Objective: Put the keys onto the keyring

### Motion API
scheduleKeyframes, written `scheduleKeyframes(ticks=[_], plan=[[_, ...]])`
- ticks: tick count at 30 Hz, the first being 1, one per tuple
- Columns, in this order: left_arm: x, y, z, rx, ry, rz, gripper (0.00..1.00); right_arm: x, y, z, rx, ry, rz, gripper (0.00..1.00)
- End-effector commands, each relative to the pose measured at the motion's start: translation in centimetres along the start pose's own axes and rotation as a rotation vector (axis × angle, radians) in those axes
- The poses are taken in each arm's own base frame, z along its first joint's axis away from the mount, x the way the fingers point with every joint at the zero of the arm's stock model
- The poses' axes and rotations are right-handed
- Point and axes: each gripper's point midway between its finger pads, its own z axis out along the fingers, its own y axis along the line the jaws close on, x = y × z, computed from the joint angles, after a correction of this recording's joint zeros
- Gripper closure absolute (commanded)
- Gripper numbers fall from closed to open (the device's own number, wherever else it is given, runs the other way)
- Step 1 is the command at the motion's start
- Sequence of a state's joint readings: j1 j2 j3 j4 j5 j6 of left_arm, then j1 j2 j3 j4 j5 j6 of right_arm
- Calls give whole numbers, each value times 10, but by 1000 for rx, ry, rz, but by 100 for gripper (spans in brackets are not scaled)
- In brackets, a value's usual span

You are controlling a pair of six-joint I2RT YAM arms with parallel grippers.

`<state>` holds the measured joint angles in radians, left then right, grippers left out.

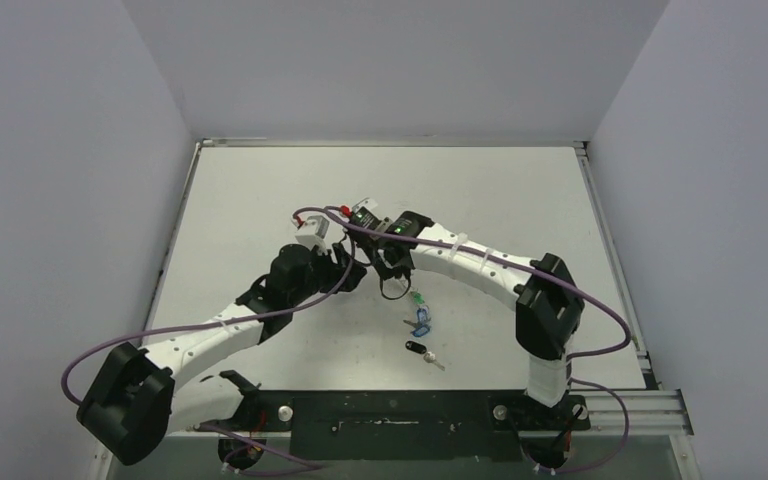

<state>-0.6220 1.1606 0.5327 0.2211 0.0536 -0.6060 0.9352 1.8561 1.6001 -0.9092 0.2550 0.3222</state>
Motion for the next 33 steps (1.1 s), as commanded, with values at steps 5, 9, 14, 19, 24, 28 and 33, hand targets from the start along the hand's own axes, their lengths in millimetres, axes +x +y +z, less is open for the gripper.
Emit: scheduleKeyframes(ticks=[5,9,14,19,24,28,33], plan=[[-9,32,-22,-134,-114,-122,46,-10,65,-1,-293,-43,27,33],[4,43,-28,-167,-76,-152,45,-23,72,-13,-472,-107,139,20],[25,46,-29,-156,1,-193,45,-9,35,0,-557,-96,316,19],[47,39,-24,-102,108,-211,47,44,7,30,-500,37,339,23],[67,31,-17,-40,201,-201,52,77,8,49,-483,111,339,32],[79,32,-10,-38,232,-192,55,91,14,64,-490,154,353,45],[94,30,1,-21,283,-166,60,96,18,80,-483,187,358,53]])
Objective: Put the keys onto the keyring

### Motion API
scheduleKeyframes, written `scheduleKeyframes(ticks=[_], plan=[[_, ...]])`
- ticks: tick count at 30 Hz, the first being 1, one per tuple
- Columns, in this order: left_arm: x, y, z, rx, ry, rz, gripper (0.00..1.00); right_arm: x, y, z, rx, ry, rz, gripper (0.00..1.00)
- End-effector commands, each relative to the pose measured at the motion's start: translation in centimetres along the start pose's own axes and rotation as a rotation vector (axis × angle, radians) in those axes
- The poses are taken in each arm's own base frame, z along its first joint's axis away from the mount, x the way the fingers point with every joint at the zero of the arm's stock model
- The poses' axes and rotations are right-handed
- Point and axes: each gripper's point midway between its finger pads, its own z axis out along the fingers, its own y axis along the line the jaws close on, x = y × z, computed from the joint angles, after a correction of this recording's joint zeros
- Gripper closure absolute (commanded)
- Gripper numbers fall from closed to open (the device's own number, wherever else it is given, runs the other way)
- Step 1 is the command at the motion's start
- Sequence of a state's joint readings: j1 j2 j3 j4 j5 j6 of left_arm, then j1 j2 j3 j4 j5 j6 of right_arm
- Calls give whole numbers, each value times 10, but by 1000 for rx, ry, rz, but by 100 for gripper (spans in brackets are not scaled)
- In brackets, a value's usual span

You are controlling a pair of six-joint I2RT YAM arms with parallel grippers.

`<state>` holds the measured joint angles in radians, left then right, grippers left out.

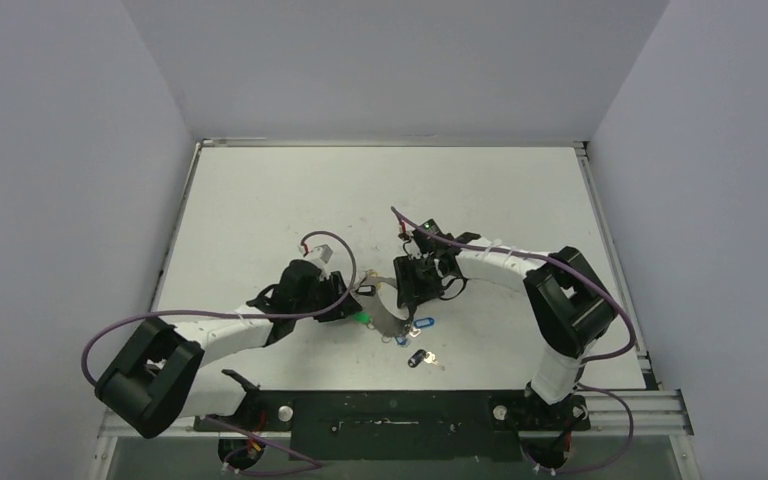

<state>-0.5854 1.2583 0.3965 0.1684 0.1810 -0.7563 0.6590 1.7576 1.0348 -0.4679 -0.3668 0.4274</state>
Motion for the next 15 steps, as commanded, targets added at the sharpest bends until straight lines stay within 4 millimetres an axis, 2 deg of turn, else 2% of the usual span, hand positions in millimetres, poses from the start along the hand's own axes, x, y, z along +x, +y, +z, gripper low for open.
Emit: scheduleKeyframes(ticks=[1,4,8,12,15], plan=[[6,-20,12,89,27,59,61,-7,-1,18,-7,-5,-3,53],[22,-33,19,145,78,91,62,-8,-2,22,-4,2,4,54],[31,-60,19,209,99,157,72,-7,-5,29,6,18,17,54],[25,-79,13,227,63,222,82,-6,-6,32,10,24,32,55],[17,-93,4,253,39,259,84,-7,-6,33,10,25,34,55]])
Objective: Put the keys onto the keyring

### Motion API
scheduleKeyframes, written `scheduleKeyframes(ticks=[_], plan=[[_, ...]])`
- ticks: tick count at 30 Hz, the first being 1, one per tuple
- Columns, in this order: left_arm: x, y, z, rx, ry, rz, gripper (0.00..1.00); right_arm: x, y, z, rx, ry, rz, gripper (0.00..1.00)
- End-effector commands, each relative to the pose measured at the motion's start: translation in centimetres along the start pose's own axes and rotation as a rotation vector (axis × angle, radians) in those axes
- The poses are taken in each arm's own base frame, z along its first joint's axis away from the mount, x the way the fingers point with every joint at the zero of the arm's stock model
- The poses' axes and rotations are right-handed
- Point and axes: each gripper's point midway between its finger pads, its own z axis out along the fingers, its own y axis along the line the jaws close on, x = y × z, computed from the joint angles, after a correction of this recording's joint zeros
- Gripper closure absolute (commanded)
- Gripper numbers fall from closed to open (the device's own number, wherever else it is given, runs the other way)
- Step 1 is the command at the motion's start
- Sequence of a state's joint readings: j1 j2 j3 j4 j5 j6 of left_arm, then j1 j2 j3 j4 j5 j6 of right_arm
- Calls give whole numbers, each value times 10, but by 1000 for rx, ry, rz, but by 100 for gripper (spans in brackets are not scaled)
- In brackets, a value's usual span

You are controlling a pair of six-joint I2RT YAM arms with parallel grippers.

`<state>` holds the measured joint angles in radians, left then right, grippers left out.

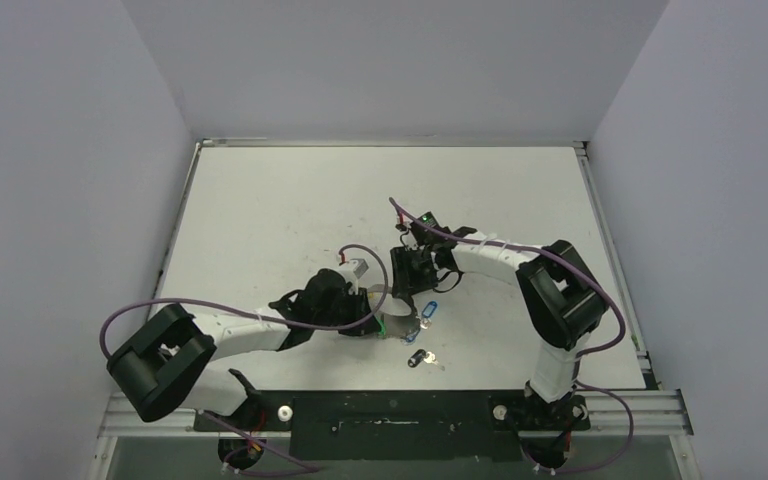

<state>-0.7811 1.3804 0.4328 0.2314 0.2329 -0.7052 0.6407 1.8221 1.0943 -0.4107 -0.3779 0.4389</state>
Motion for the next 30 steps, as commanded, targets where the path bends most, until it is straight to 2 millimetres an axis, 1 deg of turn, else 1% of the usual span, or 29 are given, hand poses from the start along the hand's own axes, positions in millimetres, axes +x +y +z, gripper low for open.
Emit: scheduleKeyframes(ticks=[1,3,5,7,9,11,16,21,26,28,30], plan=[[-50,-50,-13,108,-148,124,83,21,-10,21,36,70,20,55],[-57,-49,-19,75,-176,157,78,21,-10,22,38,74,20,55],[-63,-45,-25,38,-208,190,68,21,-10,22,39,75,22,55],[-70,-47,-31,34,-246,215,60,22,-9,22,34,76,21,55],[-73,-48,-35,38,-274,230,54,22,-8,21,29,75,20,55],[-75,-43,-39,13,-290,226,51,21,-7,20,25,70,13,54],[-58,-23,-40,-43,-259,150,50,15,-2,7,18,38,-30,53],[-37,0,-36,-79,-255,-10,53,20,-4,2,31,49,-47,53],[-16,18,-30,-101,-210,-120,57,25,-12,-3,67,56,-44,49],[-11,26,-26,-123,-196,-142,58,28,-16,-3,79,64,-45,48],[-12,34,-24,-142,-199,-165,59,30,-18,-1,82,73,-46,48]])
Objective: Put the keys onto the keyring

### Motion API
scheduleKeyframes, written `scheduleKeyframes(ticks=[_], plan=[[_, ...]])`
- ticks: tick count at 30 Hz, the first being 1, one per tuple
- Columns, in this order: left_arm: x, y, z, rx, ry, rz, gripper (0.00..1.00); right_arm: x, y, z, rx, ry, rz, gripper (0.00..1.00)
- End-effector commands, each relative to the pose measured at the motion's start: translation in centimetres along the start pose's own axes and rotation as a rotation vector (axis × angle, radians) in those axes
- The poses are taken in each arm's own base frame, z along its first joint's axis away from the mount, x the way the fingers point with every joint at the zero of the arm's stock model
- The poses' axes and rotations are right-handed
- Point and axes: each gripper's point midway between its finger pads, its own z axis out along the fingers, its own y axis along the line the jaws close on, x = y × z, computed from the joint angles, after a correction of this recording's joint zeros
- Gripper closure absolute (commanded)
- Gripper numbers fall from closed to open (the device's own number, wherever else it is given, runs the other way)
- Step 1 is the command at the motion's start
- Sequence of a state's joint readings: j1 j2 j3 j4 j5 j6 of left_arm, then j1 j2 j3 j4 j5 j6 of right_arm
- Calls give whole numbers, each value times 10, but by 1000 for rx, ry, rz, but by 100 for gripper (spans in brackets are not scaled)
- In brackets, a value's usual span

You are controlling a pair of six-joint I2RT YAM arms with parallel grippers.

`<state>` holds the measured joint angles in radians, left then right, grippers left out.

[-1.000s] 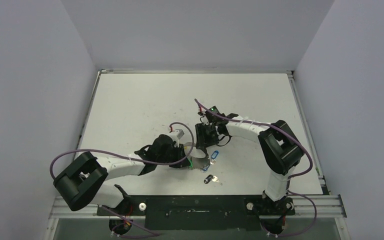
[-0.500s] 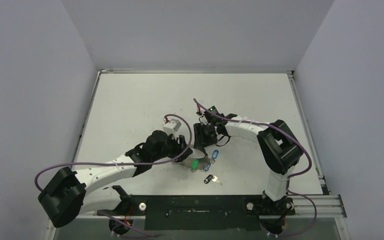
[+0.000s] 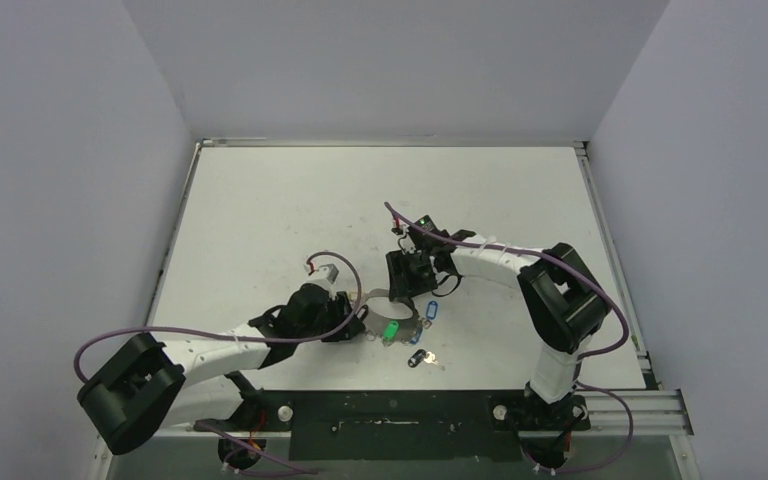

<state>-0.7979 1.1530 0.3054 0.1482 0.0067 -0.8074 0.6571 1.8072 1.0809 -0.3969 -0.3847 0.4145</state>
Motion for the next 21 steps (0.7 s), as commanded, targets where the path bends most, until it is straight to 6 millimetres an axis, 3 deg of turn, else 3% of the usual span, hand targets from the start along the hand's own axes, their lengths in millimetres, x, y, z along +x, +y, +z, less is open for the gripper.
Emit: scheduleKeyframes(ticks=[1,6,11,17,21], plan=[[-13,4,8,-8,-45,-91,60,28,-24,2,96,82,-1,48],[-37,13,20,30,-78,-164,64,23,-22,12,80,88,6,48],[-66,14,35,74,-90,-162,65,7,-16,22,52,82,11,48],[-97,17,44,87,-130,-129,66,-7,-13,22,49,73,-1,48],[-105,33,36,18,-169,-82,56,-12,-13,9,66,51,-35,47]])
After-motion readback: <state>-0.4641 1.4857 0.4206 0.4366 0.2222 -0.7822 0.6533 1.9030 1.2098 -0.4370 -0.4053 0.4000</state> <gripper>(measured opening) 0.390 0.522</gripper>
